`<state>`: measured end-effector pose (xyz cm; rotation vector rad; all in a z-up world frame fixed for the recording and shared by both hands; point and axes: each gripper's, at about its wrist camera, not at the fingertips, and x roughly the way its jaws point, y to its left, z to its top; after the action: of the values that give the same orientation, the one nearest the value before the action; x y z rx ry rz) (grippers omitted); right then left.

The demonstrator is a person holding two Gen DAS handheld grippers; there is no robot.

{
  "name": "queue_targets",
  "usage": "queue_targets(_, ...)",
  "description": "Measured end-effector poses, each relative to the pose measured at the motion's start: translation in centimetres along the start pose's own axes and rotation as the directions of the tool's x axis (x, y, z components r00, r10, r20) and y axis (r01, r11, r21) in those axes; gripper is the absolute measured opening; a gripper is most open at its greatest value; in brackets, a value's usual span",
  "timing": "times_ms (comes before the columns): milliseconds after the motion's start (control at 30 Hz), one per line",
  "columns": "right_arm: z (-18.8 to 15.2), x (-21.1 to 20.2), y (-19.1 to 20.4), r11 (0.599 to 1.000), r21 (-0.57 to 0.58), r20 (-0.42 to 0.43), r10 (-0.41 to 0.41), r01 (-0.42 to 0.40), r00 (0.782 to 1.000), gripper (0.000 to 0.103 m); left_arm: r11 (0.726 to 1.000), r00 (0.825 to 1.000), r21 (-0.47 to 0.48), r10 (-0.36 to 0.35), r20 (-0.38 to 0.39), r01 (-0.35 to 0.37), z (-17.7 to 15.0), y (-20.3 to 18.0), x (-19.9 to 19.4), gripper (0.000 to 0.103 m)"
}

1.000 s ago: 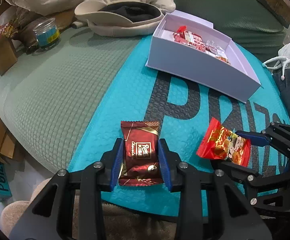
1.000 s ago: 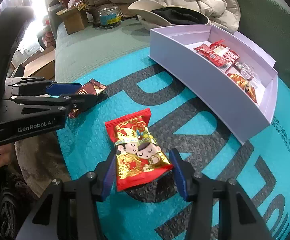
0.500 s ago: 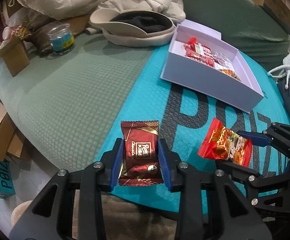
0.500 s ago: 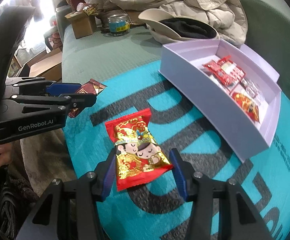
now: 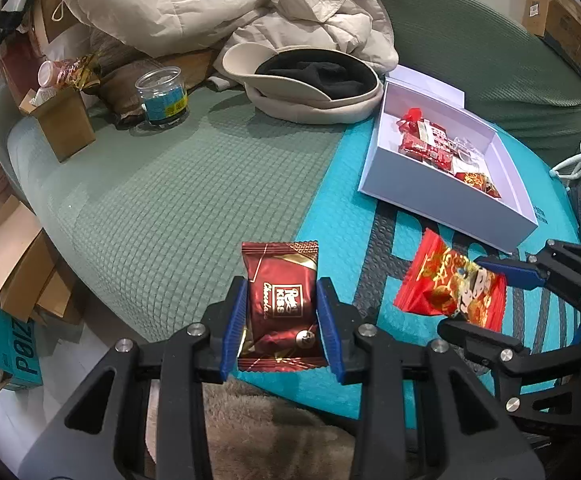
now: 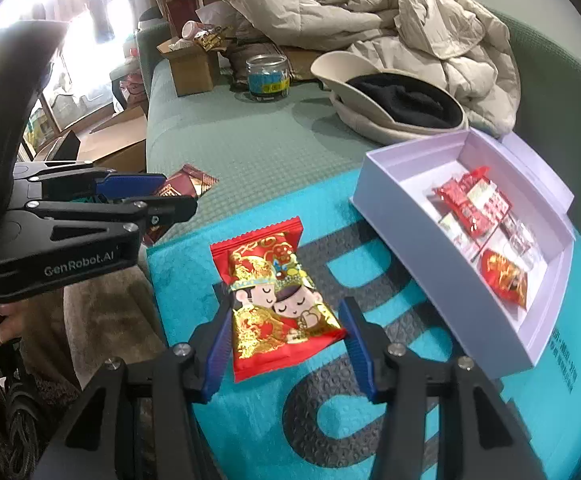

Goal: Organize objects
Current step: 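Lift the chocolate and cartoon bag with both tools toward the white box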

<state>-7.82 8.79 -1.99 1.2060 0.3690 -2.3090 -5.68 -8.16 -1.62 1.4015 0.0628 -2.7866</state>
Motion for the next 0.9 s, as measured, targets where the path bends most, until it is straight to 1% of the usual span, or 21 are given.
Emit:
queue_targets(200, 0.4, -0.7, -0.5, 1.000, 0.000, 0.015, -0.017, 0.017, 1.000, 0.053, 0.999, 1.000, 0.037, -0.013, 0.011, 0.012, 0.9, -1.1, -0.2, 0.034)
queue_targets(467, -1.1, -2.6, -2.6, 0.996, 0.057, 0.023, -0.064, 0.063, 0.998, 0.053, 0.992, 0.998, 0.112, -0.067, 0.005, 0.066, 1.8, -4.8, 0.1, 0.034)
queue_targets(733, -3.7, -4.8, -4.8, 0.985, 0.130, 0.021, -0.120, 0.117, 0.993, 0.053, 0.971, 0.991, 0.199, -0.130, -0.015, 0.130, 1.8, -9.3, 0.3, 0.034)
queue_targets(900, -5.1, -5.8, -5.8, 0.974, 0.168, 0.008, -0.158, 0.154, 0.987, 0.053, 0.956, 0.985, 0.240, -0.169, -0.019, 0.169, 2.0, -11.2, 0.3, 0.034)
